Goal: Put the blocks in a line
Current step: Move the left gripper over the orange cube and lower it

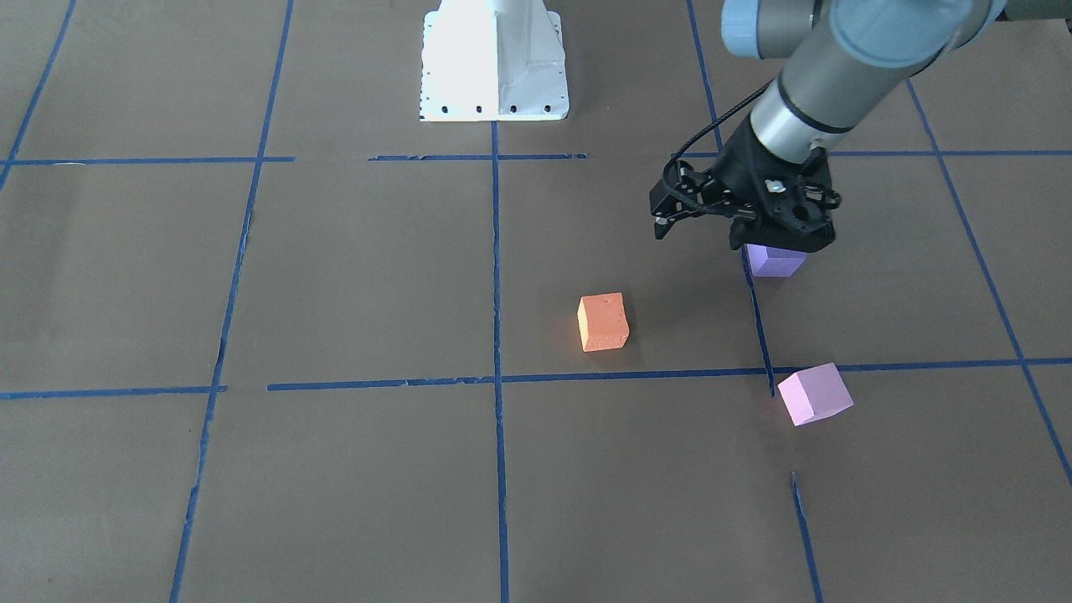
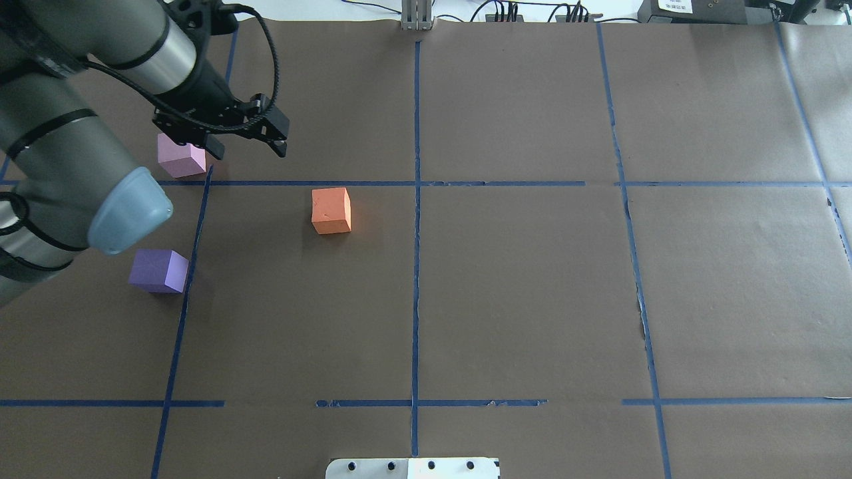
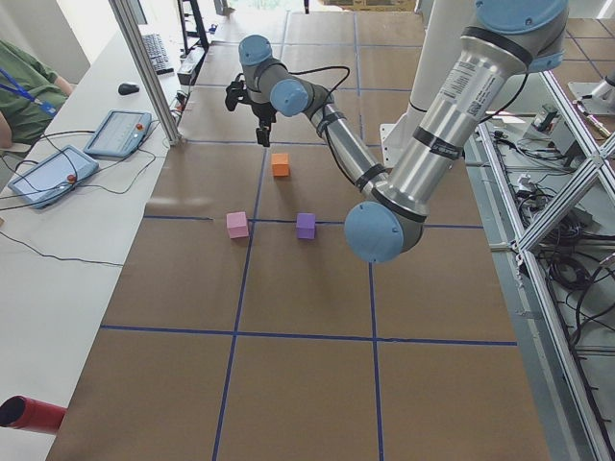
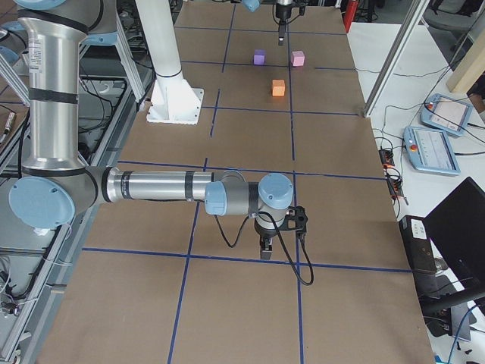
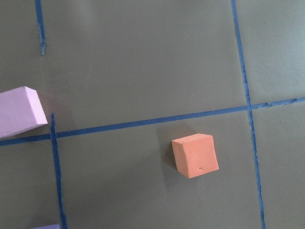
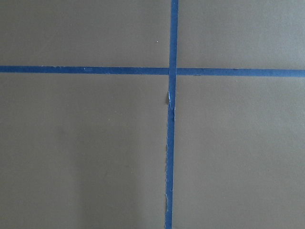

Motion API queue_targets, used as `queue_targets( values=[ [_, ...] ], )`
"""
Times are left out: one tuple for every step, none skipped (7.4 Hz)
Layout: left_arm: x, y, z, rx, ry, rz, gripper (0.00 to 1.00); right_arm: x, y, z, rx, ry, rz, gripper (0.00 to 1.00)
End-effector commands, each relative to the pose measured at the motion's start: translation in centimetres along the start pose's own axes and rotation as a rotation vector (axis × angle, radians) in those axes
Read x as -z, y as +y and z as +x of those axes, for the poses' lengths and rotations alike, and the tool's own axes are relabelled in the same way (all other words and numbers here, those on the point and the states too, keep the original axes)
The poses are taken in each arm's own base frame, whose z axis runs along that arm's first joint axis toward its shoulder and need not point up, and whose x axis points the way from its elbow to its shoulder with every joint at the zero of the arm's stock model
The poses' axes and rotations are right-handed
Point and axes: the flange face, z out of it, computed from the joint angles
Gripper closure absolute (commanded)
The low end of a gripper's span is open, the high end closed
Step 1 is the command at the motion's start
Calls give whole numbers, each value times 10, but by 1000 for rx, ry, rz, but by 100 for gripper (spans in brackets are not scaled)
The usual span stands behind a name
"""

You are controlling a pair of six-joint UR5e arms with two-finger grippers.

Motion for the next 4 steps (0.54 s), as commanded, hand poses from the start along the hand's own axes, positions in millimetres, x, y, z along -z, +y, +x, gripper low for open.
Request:
queue_targets(
  values=[
    [-29, 0, 30, 21, -3, 0, 0, 0, 0, 0, 0, 0, 0, 0],
    [-44, -4, 21, 20, -17, -10, 0, 0, 0, 1, -1, 0, 1, 0],
    [-73, 9, 41, 34, -60, 36, 0, 0, 0, 1, -1, 0, 1, 0],
    [-100, 29, 55, 85, -89, 46, 0, 0, 0, 0, -1, 0, -2, 0]
  ],
)
